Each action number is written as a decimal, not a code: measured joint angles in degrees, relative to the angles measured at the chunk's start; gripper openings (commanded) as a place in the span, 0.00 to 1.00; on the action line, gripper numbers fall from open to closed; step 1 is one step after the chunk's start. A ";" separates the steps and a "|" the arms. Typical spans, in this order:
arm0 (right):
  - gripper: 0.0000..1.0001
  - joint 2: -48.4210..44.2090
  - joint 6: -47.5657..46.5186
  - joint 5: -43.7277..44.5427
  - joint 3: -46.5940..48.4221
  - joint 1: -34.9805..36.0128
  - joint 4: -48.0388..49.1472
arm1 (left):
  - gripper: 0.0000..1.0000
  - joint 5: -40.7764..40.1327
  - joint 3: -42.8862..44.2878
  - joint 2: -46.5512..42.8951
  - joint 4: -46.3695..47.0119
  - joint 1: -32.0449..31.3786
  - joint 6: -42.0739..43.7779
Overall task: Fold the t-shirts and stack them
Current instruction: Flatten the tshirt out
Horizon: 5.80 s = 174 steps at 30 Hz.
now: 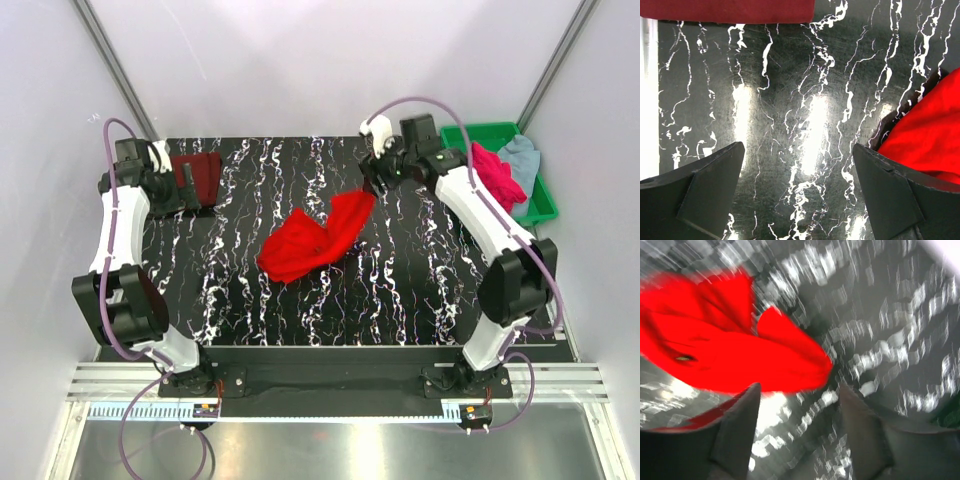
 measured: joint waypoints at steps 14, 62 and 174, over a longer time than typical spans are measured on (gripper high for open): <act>0.71 14.08 14.86 10.73 18.58 -0.59 -4.79 | 0.93 4.09 0.33 4.00 0.02 -0.15 -0.68; 0.53 47.10 17.14 20.17 34.77 5.92 -8.33 | 0.93 6.34 -0.92 4.57 -0.02 -0.59 -0.66; 0.00 19.04 5.88 7.65 54.31 9.66 10.45 | 0.96 6.62 6.21 3.65 -1.20 -24.81 6.27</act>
